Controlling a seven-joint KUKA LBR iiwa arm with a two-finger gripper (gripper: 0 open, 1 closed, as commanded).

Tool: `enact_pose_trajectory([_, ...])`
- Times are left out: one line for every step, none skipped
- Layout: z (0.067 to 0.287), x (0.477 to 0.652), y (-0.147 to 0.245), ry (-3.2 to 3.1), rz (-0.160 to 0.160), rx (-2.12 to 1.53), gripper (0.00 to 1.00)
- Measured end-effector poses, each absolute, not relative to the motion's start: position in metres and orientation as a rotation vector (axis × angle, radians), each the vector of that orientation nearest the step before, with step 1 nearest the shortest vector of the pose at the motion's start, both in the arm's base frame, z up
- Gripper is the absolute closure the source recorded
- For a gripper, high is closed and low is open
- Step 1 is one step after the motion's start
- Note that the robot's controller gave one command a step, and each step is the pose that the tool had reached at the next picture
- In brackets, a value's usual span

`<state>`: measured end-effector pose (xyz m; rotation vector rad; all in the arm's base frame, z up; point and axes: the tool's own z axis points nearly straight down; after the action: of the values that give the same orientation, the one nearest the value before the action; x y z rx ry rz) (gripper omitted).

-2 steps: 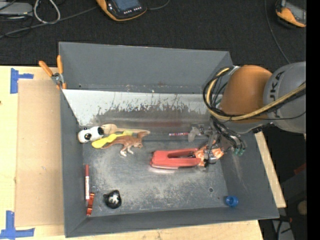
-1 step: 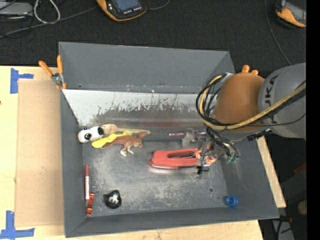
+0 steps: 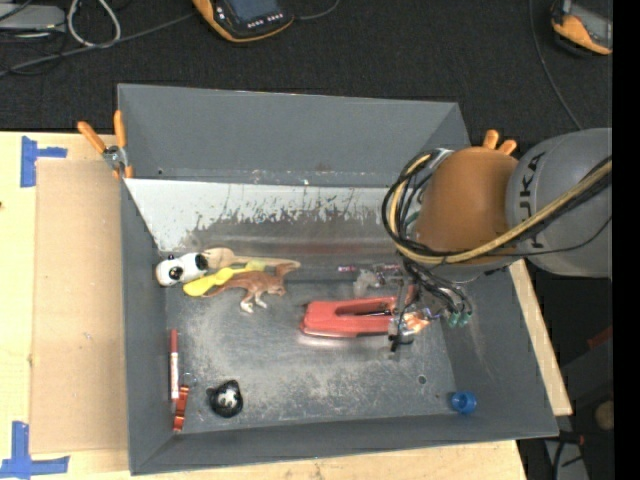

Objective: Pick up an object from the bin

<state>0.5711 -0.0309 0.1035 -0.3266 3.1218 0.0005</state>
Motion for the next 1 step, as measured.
enact_pose_trajectory([0.0717, 0.5767, -0.0216, 3.124, -0.001, -0.21, 0.0])
